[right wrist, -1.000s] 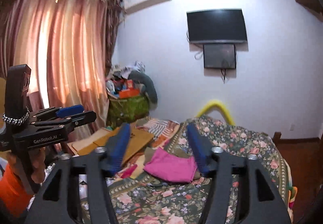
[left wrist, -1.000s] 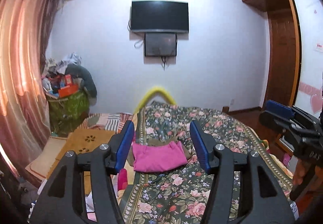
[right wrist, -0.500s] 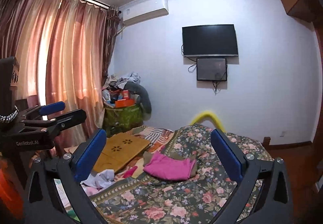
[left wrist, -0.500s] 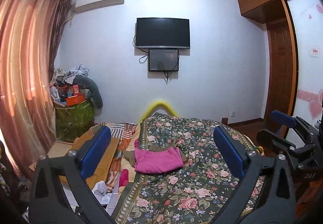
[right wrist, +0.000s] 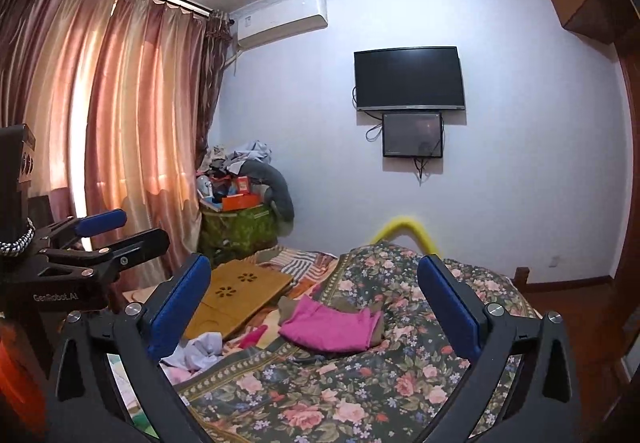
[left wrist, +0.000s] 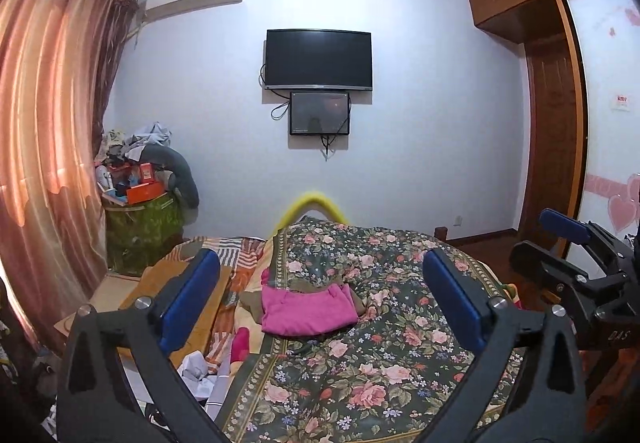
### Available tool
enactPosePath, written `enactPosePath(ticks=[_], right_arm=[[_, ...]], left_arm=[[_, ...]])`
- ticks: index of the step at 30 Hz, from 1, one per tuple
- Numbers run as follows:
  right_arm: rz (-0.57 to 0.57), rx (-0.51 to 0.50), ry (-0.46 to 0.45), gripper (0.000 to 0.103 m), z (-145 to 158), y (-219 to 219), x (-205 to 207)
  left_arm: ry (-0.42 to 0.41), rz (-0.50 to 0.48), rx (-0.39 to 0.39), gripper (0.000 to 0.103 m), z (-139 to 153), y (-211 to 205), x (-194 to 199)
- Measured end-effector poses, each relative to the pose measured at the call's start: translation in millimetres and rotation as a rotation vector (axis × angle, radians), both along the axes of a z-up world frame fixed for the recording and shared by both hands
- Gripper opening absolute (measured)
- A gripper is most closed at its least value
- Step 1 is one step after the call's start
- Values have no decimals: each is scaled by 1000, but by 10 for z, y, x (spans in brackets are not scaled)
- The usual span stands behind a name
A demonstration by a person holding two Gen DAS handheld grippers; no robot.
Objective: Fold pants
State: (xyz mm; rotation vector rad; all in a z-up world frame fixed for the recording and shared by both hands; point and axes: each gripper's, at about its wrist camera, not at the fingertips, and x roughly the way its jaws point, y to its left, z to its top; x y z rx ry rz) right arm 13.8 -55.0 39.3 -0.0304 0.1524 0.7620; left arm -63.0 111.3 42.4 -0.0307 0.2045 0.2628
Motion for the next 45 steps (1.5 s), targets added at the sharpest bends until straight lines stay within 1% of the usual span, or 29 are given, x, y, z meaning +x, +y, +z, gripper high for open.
enactPosePath(ticks=[12, 18, 31, 45], right_arm=[[-12, 1, 15, 103, 11, -27, 23], [-12, 4, 13, 103, 38, -50, 7], [-15, 10, 20, 103, 45, -101, -14], [-14, 7, 25, 103, 40, -80, -15]], left_arm=[[-4, -11, -1, 103, -3, -29, 17], [1, -19, 14, 103, -21, -64, 28], [9, -40, 7, 103, -28, -78, 43], [1, -53, 2, 103, -4, -71, 28]])
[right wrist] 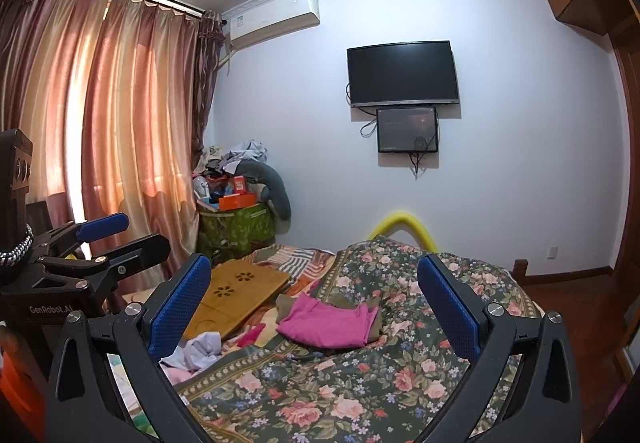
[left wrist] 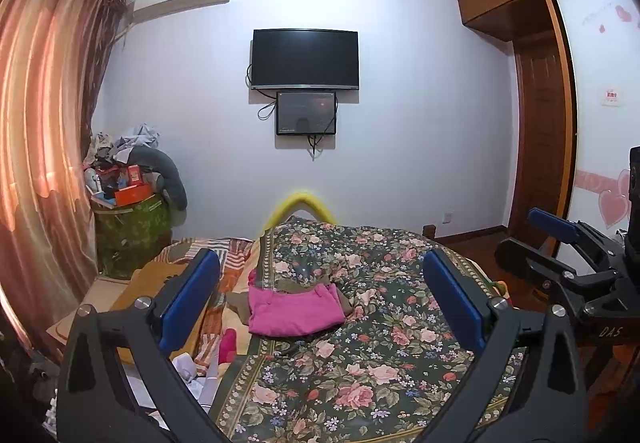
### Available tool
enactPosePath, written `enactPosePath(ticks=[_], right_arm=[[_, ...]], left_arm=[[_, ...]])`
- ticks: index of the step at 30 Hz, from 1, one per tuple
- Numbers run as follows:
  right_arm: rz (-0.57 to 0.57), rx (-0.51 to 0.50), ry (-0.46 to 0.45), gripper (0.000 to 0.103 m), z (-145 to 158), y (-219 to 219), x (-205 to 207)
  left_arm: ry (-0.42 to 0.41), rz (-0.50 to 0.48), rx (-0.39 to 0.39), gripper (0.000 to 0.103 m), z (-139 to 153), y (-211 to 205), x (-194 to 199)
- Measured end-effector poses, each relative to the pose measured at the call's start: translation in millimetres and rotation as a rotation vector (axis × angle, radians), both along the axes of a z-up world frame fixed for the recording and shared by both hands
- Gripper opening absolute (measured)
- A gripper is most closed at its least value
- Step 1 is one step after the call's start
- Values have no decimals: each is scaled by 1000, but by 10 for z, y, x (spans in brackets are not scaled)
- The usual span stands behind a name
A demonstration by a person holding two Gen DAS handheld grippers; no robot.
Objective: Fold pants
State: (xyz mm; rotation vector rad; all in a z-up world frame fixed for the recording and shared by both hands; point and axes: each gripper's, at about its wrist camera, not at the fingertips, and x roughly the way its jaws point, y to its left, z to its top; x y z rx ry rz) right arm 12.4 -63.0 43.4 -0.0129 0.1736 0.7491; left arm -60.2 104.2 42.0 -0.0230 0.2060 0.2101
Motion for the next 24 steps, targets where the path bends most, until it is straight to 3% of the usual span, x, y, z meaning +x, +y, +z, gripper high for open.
enactPosePath(ticks=[24], right_arm=[[8, -2, 6, 103, 8, 52, 7]], left_arm=[[12, -7, -46, 103, -44, 52, 68]])
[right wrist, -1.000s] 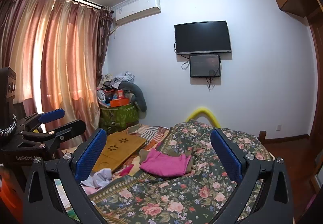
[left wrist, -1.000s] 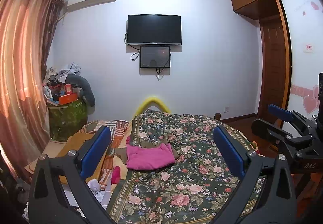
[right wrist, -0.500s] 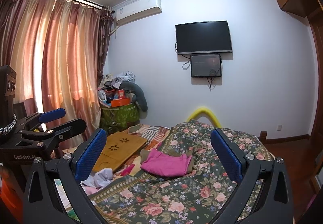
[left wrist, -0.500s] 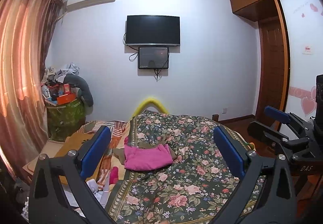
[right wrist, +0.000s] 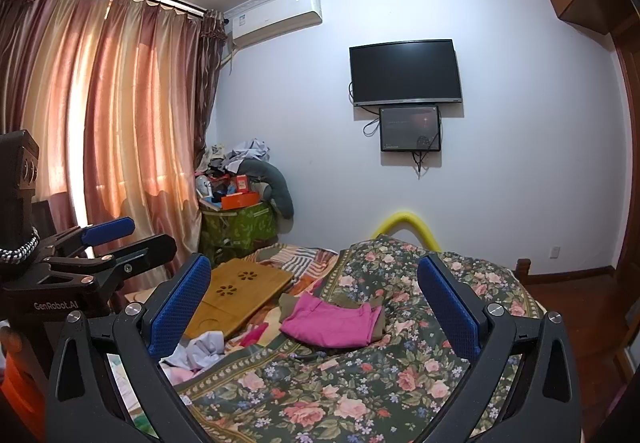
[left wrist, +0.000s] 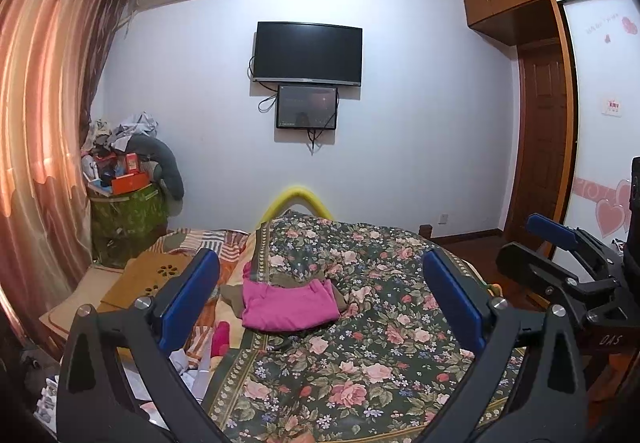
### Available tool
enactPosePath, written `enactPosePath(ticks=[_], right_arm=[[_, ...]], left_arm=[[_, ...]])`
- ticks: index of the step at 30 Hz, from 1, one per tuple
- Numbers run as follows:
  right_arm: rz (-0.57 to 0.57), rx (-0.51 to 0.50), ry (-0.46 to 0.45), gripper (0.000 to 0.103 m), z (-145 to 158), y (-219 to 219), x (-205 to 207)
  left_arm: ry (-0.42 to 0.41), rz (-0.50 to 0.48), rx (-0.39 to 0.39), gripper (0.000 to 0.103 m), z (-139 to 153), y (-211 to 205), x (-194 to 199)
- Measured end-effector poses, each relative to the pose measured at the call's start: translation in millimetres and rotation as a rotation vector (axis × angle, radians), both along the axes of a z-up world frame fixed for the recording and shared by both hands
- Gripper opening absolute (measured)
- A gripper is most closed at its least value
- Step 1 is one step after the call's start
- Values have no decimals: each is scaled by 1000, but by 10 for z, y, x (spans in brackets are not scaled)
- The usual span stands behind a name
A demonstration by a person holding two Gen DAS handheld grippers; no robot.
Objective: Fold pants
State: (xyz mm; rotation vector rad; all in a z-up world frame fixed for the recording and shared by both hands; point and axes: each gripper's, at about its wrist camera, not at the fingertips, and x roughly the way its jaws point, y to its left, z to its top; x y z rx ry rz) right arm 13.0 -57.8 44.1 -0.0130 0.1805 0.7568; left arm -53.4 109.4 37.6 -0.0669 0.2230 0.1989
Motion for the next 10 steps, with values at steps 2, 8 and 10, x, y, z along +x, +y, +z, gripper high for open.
enactPosePath(ticks=[2, 8, 10], right_arm=[[0, -2, 1, 103, 0, 13, 0], [1, -6, 6, 103, -23, 39, 12], [1, -4, 9, 103, -32, 48, 22]], left_arm=[[2, -5, -3, 103, -4, 4, 12], [10, -1, -9, 103, -15, 33, 38], [17, -5, -11, 103, -32, 46, 55]])
